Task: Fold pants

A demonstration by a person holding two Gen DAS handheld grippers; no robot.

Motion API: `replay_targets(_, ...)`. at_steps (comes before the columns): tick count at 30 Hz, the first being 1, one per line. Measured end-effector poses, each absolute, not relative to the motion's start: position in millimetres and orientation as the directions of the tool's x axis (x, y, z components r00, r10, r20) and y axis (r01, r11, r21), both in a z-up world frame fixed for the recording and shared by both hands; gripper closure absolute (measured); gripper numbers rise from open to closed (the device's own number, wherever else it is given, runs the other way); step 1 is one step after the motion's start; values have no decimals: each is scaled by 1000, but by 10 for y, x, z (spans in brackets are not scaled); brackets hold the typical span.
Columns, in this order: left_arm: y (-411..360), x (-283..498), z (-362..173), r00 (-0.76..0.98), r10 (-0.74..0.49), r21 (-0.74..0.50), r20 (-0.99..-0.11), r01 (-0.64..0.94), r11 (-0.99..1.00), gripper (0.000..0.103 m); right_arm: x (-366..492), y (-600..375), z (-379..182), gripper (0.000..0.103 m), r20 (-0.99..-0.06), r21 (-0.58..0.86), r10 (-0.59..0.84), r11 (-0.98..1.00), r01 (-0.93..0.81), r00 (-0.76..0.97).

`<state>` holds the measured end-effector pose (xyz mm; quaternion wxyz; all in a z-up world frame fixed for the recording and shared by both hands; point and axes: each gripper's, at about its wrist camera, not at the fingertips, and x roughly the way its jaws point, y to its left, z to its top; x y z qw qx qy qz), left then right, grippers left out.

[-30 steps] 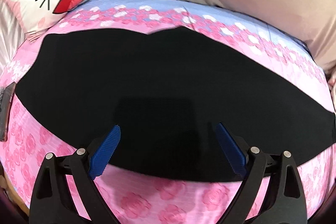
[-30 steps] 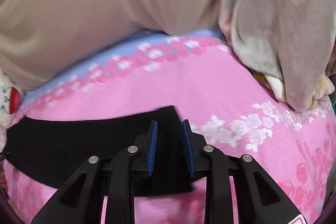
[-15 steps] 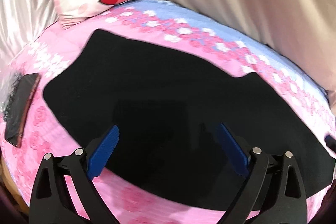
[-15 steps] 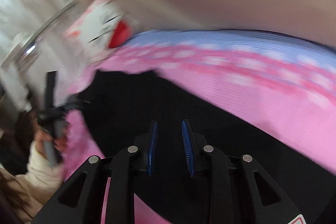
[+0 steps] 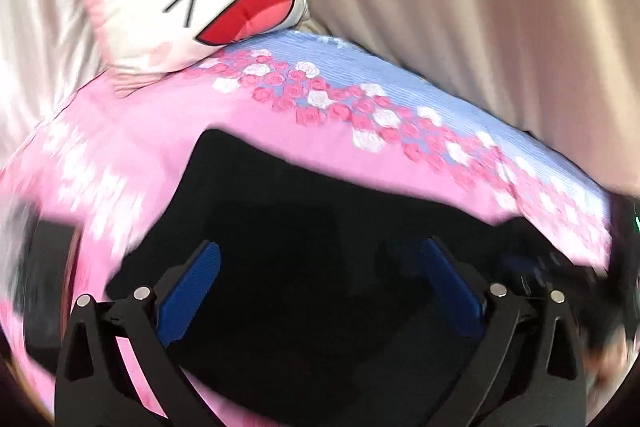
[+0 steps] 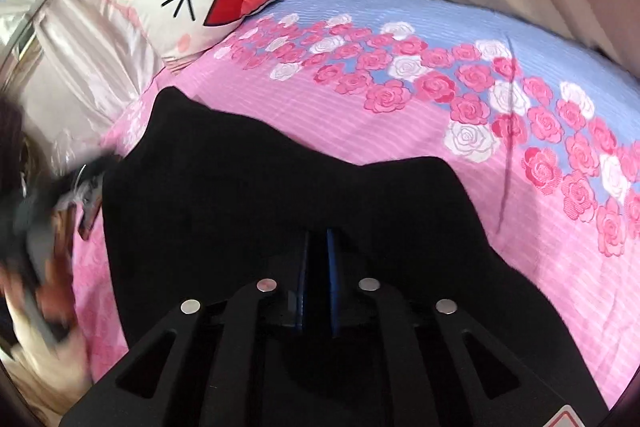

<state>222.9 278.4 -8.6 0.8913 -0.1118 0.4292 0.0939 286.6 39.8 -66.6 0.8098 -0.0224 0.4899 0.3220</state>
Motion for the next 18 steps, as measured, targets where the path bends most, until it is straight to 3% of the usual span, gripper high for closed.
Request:
replay_targets(3, 2921, 2820, -508, 462, 222, 56, -859, -346, 937, 5, 2912, 381, -660, 103, -804, 255, 482, 809, -530, 348)
replay_targets(6, 2886, 3001, -528, 465, 272, 104, -842, -355, 929, 5, 3020, 183, -694, 103, -768, 372, 526, 830, -415, 364)
replay_targets(7, 2862, 3033, -491, 471, 291, 119, -833, -362, 925, 5, 3019, 163, -654, 95, -753, 387, 538, 828, -406, 379)
replay_targets(9, 2829, 3129, -490, 457, 383, 206, -803, -391, 897, 5, 2979, 264, -612, 89, -749, 346, 529, 826, -445, 399)
replay_targets(10, 2837, 3161, -520, 428, 414, 240, -804, -404, 883, 5, 2992, 310, -641, 91, -768, 311, 500, 837, -450, 399)
replay_targets(12, 2878, 3068, -469, 421, 377, 190, -825, -422, 886, 5, 3025, 265, -658, 92, -781, 328, 491, 848, -417, 386)
replay_targets(13, 2904, 2955, -380, 451, 352, 150, -820, -425, 893, 5, 2988, 205, -601, 85, -774, 347, 499, 849, -399, 390)
replay_targets(15, 2891, 2603, -133, 526, 317, 85, -789, -418, 905, 5, 2690, -34, -361, 84, -729, 315, 500, 851, -420, 468)
replay_targets(18, 2707, 2038, 223, 643, 271, 19, -716, -370, 929, 5, 2206, -635, -227, 66, -690, 275, 462, 880, -388, 557)
